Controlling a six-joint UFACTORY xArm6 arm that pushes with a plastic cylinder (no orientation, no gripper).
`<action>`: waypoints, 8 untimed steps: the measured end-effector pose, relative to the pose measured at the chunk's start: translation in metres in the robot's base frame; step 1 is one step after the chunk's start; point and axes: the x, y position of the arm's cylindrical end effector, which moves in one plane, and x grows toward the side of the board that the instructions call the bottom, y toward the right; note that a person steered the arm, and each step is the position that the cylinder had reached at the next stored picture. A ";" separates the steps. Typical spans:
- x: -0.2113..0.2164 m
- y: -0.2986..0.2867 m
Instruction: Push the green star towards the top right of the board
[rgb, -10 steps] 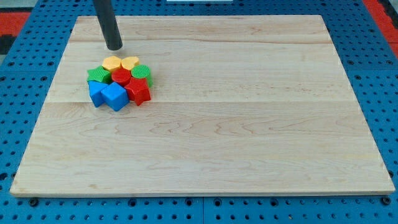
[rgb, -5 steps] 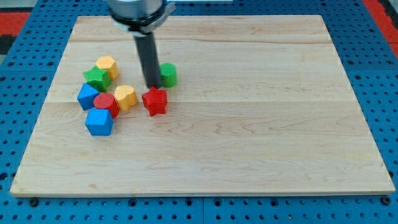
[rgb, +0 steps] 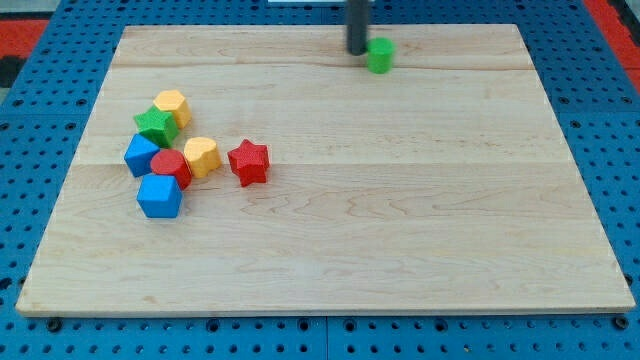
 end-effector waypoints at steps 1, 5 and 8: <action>0.007 -0.015; 0.039 0.016; 0.040 0.040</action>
